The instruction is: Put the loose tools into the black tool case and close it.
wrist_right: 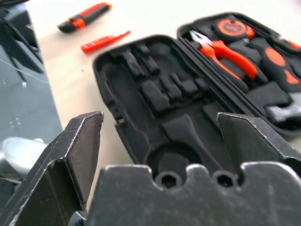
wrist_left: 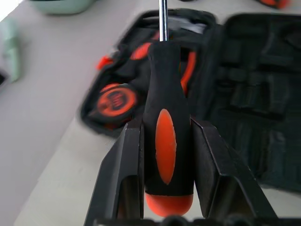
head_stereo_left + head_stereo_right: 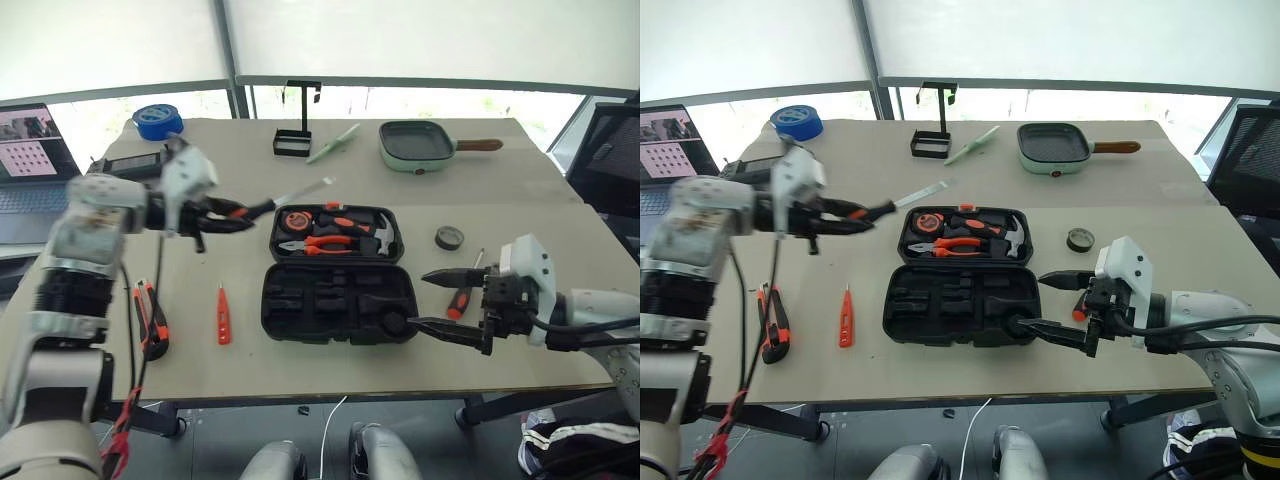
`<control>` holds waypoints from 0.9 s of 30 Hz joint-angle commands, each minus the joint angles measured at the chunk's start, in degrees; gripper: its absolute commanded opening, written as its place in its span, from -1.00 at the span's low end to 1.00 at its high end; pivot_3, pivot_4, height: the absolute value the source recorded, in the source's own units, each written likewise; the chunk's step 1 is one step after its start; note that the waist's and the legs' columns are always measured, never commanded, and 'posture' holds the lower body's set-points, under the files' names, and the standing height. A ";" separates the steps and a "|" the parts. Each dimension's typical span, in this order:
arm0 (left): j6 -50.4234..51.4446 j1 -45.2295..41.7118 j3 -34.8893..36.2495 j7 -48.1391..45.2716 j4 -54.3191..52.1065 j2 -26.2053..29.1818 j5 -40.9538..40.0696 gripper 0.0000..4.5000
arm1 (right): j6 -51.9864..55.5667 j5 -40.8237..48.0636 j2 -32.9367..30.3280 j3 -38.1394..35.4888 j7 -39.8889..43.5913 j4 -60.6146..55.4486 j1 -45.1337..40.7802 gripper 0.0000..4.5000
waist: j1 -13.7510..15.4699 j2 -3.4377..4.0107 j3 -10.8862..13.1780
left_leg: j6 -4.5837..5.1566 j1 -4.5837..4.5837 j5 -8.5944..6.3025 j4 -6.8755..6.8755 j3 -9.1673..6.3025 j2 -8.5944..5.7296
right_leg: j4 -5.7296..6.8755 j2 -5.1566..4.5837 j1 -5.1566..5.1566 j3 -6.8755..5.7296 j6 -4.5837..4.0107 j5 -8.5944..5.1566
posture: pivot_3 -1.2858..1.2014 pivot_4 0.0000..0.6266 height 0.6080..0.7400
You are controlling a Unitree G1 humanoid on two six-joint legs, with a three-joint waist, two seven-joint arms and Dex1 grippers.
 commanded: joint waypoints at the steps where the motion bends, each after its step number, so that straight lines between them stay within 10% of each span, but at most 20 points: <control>1: -4.22 -0.71 -3.92 -0.71 -0.85 -2.69 3.39 -0.61 | -1.26 -0.77 -0.95 -3.67 -0.62 -0.76 1.68 1.00 | -0.08 -0.05 0.03 | 0.01 -0.03 0.00 0.00 -0.01 0.03 | 0.01 0.04 -0.03 0.01 0.00 0.00 | 0.03 -0.52 1.00; 18: -20.02 -5.44 -7.24 2.11 16.82 -9.64 11.40 -0.61 | -1.81 -2.12 0.63 -6.31 -3.63 -1.94 4.87 1.00 | 0.33 -0.06 0.04 | 0.23 -0.23 -0.06 0.01 0.00 0.17 | -0.05 0.14 -0.23 -0.02 -0.10 0.12 | 0.03 -0.52 1.00; 27: -15.09 -8.40 -4.17 1.51 14.35 -11.67 8.53 0.83 | -1.79 -1.71 0.92 -6.25 -3.98 -2.78 5.44 1.00 | 0.68 -0.07 0.04 | 0.28 -0.26 -0.07 0.07 0.00 0.17 | -0.04 0.15 -0.22 -0.01 -0.07 0.14 | 0.03 -0.52 1.00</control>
